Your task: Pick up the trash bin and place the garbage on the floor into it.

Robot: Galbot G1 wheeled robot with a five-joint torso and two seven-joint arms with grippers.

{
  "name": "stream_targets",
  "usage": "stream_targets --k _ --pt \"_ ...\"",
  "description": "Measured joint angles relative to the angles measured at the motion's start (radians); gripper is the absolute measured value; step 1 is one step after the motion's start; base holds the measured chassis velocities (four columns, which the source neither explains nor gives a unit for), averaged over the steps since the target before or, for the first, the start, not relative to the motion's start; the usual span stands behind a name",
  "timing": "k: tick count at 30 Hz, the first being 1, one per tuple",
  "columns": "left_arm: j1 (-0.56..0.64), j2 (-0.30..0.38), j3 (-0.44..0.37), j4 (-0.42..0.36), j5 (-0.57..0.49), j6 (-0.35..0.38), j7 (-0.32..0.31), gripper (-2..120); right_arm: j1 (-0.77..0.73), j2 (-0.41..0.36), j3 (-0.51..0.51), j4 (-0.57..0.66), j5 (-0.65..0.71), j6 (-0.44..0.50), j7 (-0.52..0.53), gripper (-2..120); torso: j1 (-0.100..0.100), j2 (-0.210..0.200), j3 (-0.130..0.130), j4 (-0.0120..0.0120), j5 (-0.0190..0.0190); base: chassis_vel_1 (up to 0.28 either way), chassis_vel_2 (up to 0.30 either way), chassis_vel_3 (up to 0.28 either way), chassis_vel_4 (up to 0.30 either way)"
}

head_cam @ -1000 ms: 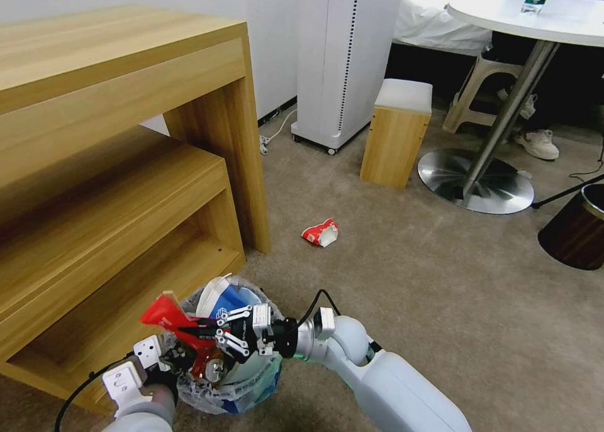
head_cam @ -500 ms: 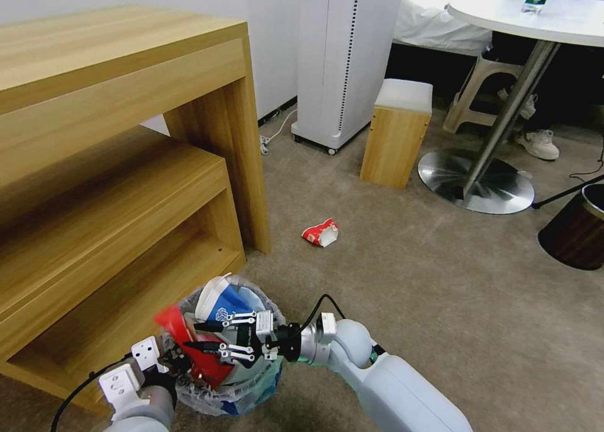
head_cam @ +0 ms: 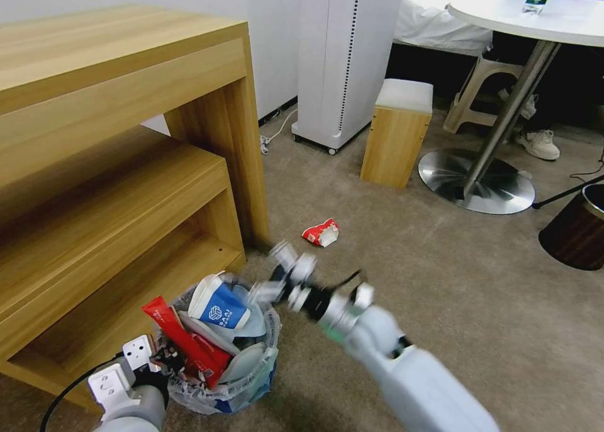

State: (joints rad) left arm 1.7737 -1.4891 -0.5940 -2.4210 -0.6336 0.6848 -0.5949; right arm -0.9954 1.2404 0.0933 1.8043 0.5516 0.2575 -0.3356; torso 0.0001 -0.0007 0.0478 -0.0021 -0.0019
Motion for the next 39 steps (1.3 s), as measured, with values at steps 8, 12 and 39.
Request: stream_targets --k 8,12,39 --pt "0.032 0.001 0.08 -0.03 -0.076 0.011 -0.048 1 -0.129 -0.027 0.305 0.033 -0.049 0.015 0.153 100 0.0 0.0 0.0 -0.0003 0.0003 0.0 0.0 0.0 0.0" --pt "0.038 -0.004 0.131 -0.031 -0.093 0.016 -0.06 1 -0.189 -0.031 0.397 0.023 -0.079 0.063 0.155 100 0.0 0.0 0.0 -0.0002 0.0004 0.0 0.0 0.0 0.0" --pt "0.047 0.044 0.114 -0.041 -0.118 0.019 -0.062 1 -0.265 0.023 0.462 0.018 -0.062 0.105 0.131 100 0.0 0.0 0.0 0.0 -0.0001 -0.011 0.01 0.01 -0.012"
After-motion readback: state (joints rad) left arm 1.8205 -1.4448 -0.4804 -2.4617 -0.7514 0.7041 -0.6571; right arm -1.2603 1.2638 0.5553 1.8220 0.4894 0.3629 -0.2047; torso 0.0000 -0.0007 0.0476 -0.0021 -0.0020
